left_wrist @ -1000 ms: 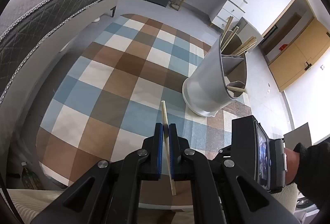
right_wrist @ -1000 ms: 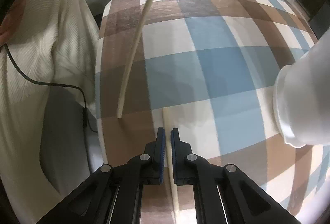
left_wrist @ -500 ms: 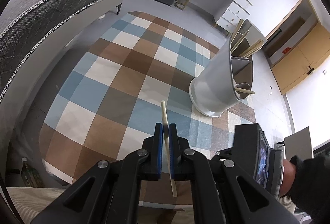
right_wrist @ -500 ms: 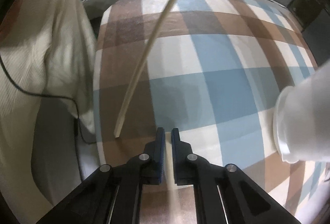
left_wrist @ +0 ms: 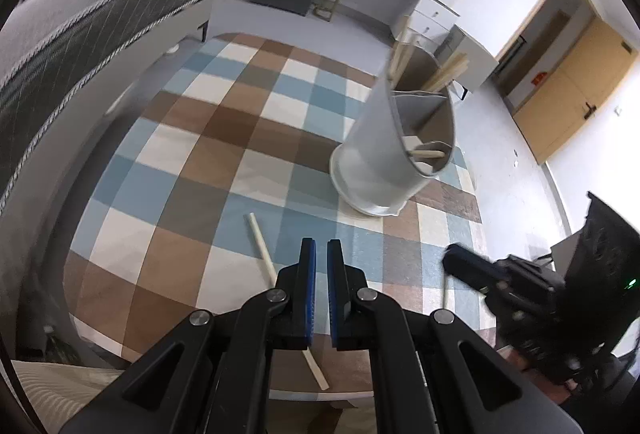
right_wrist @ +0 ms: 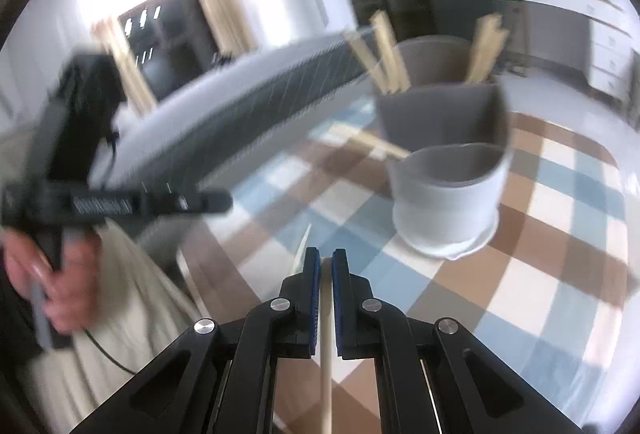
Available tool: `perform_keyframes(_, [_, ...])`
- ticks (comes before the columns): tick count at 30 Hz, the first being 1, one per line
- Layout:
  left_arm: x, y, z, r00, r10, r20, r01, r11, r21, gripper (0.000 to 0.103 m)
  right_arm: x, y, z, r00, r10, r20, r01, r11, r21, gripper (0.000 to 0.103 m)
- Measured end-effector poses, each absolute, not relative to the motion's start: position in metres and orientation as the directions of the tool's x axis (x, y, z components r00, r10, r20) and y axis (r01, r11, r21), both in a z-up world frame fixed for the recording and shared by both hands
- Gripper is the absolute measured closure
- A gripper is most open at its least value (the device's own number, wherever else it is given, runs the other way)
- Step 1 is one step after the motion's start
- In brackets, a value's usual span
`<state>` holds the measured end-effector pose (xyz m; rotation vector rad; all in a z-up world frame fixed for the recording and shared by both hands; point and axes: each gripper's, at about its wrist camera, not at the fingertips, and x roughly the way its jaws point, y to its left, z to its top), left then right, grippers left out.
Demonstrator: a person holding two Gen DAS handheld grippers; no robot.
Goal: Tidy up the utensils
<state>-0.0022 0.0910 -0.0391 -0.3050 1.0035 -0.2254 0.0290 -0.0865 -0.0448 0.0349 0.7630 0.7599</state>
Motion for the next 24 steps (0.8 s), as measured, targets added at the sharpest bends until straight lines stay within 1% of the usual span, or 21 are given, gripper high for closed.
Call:
perform_keyframes(2, [-0.005,0.082,-0.034,0.52,-0.326,-0.79,0.067,0.937,-0.342,0.102,0.025,-0.103,-0.036,0.516,0.639,-0.571,-0.58,0.751,0.317,0.098])
perform_keyframes(4, [-0.007,0.077,-0.03,0.532,-0.306,-0.789,0.078,0.946,-0.315,0.102,0.022,-0.111,-0.033,0.545,0.631,-0.552,-0.554,0.765,0.328,0.098])
perform_keyframes(7, [-0.005,0.085,-0.03,0.531,-0.278,-0.801,0.018,0.948,-0.317,0.102,0.024,-0.127,-0.026,0.58,0.63,-0.517,-0.517,0.775,0.364,0.098])
perform_keyframes(8, [0.0,0.094,-0.036,0.512,-0.269,-0.815,-0.023,0.945,-0.327,0.099,0.024,-0.129,-0.026,0.592,0.63,-0.503,-0.512,0.776,0.369,0.098])
perform_keyframes(9, [0.002,0.098,-0.041,0.492,-0.27,-0.827,-0.044,0.941,-0.334,0.093,0.024,-0.133,-0.023,0.609,0.627,-0.486,-0.501,0.779,0.377,0.098])
perform_keyframes(11, [0.012,0.11,-0.06,0.43,-0.265,-0.863,-0.11,0.934,-0.341,0.056,0.024,-0.139,-0.021,0.626,0.636,-0.451,-0.489,0.771,0.409,0.098])
perform_keyframes(12, [0.018,0.115,-0.071,0.406,-0.275,-0.871,-0.133,0.926,-0.354,0.054,0.024,-0.141,-0.02,0.638,0.636,-0.435,-0.482,0.77,0.419,0.098])
perform_keyframes(13, [0.02,0.114,-0.076,0.397,-0.273,-0.877,-0.139,0.926,-0.351,0.054,0.025,-0.145,-0.019,0.649,0.635,-0.418,-0.474,0.768,0.43,0.098])
perform_keyframes(16, [0.036,0.109,-0.098,0.345,-0.183,-0.921,-0.164,0.954,-0.251,0.054,0.028,-0.149,-0.02,0.665,0.632,-0.397,-0.459,0.766,0.45,0.098])
perform_keyframes(21, [0.067,0.099,-0.125,0.284,-0.16,-0.945,-0.193,0.956,-0.22,0.054,0.033,-0.156,-0.017,0.683,0.626,-0.377,-0.459,0.768,0.446,0.098])
perform_keyframes(22, [0.074,0.095,-0.13,0.265,-0.137,-0.954,-0.192,0.962,-0.192,0.054,0.035,-0.159,-0.016,0.687,0.625,-0.371,-0.459,0.769,0.446,0.098])
perform_keyframes(24, [0.083,0.086,-0.142,0.212,-0.102,-0.972,-0.179,0.974,-0.141,0.059,0.036,-0.164,-0.016,0.691,0.624,-0.365,-0.456,0.768,0.45,0.098])
